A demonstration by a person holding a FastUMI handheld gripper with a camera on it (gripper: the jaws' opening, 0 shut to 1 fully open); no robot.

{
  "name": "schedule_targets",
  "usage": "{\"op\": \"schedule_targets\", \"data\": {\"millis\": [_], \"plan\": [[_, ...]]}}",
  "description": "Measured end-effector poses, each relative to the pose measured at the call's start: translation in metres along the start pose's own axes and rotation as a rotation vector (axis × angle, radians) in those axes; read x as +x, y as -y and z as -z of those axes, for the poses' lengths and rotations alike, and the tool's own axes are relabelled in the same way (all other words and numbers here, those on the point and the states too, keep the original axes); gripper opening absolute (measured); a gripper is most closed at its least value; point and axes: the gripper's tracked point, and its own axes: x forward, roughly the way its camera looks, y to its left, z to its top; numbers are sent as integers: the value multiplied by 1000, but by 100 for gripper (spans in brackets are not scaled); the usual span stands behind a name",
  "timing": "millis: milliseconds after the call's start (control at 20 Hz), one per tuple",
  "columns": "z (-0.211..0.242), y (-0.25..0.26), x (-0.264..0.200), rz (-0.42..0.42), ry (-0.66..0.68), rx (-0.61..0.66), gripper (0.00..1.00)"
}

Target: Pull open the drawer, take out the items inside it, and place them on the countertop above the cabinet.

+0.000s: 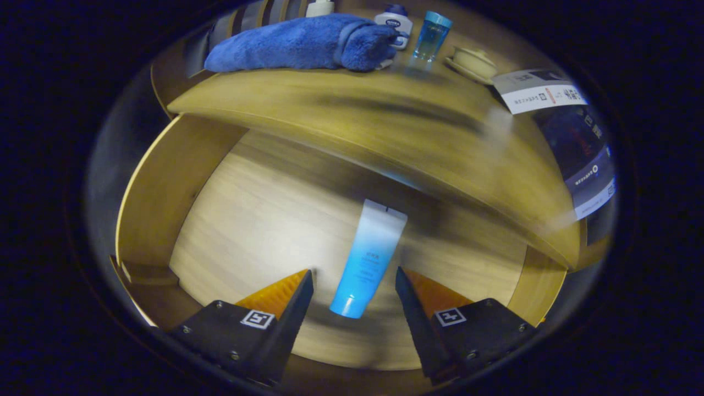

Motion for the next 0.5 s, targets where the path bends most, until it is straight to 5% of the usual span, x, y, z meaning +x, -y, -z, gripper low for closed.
{"op": "schedule_targets", "data": {"millis": [100, 200, 450, 500], "plan": [[-2, 4, 10, 19, 13, -1, 72], [1, 7, 16, 31, 13, 0, 72], [6, 8, 6, 46, 10, -133, 34], [8, 8, 3, 40, 7, -159, 34]]}}
